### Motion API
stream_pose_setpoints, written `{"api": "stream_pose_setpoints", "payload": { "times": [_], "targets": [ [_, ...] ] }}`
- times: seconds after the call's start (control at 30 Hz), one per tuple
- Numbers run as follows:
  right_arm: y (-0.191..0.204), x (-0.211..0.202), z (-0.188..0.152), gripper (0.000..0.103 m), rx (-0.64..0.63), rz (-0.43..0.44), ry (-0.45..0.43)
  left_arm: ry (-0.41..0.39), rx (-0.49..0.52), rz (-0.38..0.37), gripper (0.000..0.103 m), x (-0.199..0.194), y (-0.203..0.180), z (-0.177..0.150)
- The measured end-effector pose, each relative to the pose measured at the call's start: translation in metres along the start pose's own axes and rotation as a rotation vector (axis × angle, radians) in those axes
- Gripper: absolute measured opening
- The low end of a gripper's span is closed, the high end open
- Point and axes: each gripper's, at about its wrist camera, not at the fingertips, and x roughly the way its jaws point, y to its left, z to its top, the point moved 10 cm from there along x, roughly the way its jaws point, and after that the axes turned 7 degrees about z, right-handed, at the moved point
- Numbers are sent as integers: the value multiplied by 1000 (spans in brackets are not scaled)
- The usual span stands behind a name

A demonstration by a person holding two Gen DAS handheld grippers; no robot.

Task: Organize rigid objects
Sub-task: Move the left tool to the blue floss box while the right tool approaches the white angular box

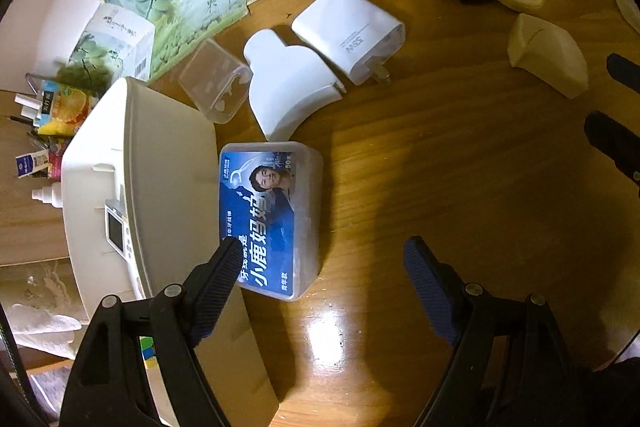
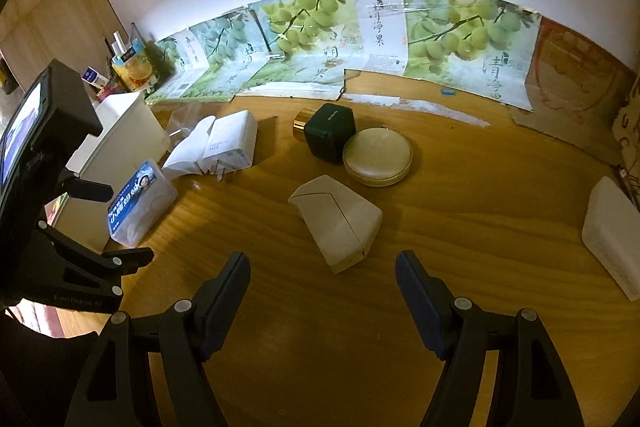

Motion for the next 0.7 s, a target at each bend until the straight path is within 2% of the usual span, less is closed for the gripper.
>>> {"api": "stream_pose_setpoints", "payload": {
  "times": [0.27, 0.7],
  "targets": [
    [1, 12, 1, 76, -13, 2, 13, 60, -43, -30, 85, 20, 9, 4],
    [3, 25, 2, 76, -29, 3, 41, 67, -98, -35, 90, 39, 36, 16]
  ]
}}
